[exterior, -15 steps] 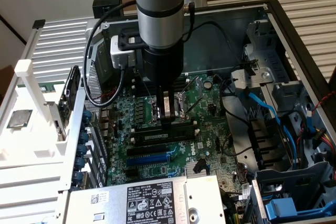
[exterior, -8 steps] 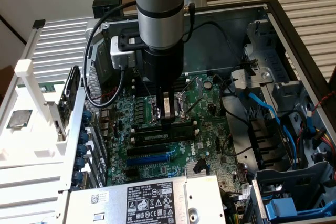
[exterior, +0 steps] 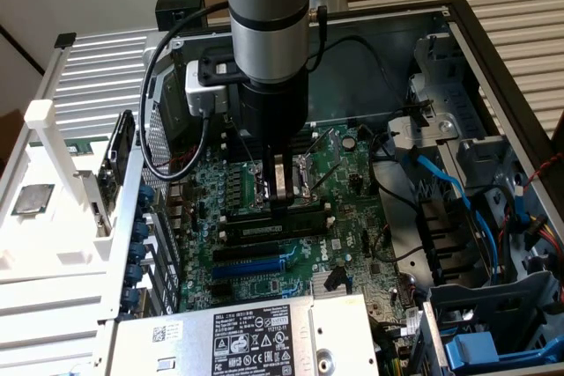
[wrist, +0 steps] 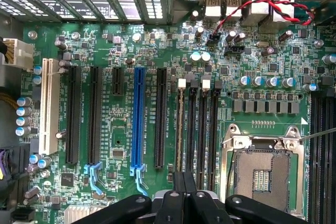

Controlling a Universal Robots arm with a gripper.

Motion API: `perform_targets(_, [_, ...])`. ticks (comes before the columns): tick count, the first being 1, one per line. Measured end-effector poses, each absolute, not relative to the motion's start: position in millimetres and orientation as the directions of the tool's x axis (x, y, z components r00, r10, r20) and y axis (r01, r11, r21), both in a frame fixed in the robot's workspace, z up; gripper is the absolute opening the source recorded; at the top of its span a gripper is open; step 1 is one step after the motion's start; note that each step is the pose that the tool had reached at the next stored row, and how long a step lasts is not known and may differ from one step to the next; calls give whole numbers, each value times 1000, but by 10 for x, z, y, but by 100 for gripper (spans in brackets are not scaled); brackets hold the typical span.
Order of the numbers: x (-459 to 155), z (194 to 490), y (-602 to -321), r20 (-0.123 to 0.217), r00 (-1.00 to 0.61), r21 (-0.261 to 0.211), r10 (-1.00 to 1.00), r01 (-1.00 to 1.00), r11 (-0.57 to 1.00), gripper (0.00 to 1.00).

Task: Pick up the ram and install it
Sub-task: 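Press down the ram until it locks into place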

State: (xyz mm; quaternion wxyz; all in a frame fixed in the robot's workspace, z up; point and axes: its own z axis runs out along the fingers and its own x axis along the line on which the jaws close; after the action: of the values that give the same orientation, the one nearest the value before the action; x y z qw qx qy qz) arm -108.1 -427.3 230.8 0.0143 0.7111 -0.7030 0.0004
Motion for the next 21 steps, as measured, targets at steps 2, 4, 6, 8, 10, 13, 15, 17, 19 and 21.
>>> perform_targets(2, [-1081, 2305, -4273, 21, 11, 20, -1000, -1000, -11, 10])
perform_targets(4, [-1081, 2299, -4272, 21, 11, 20, -1000, -1000, -10, 10])
perform_targets(6, [-1081, 2293, -4272, 21, 10, 20, -1000, -1000, -10, 10])
perform_targets(8, [-1081, 2289, -4273, 21, 9, 20, -1000, -1000, -9, 10])
perform_targets(10, [-1080, 2279, -4272, 21, 9, 20, -1000, -1000, -8, 10])
perform_targets(13, [-1081, 2272, -4273, 21, 8, 20, -1000, -1000, -7, 10])
perform_targets(15, [-1081, 2270, -4272, 21, 7, 20, -1000, -1000, -7, 10])
perform_targets(17, [-1081, 2266, -4272, 21, 6, 20, -1000, -1000, -5, 10])
perform_targets(19, [-1081, 2265, -4272, 21, 4, 20, -1000, -1000, -4, 10])
perform_targets(21, [-1080, 2273, -4271, 20, 3, 20, -1000, -1000, -3, 10])
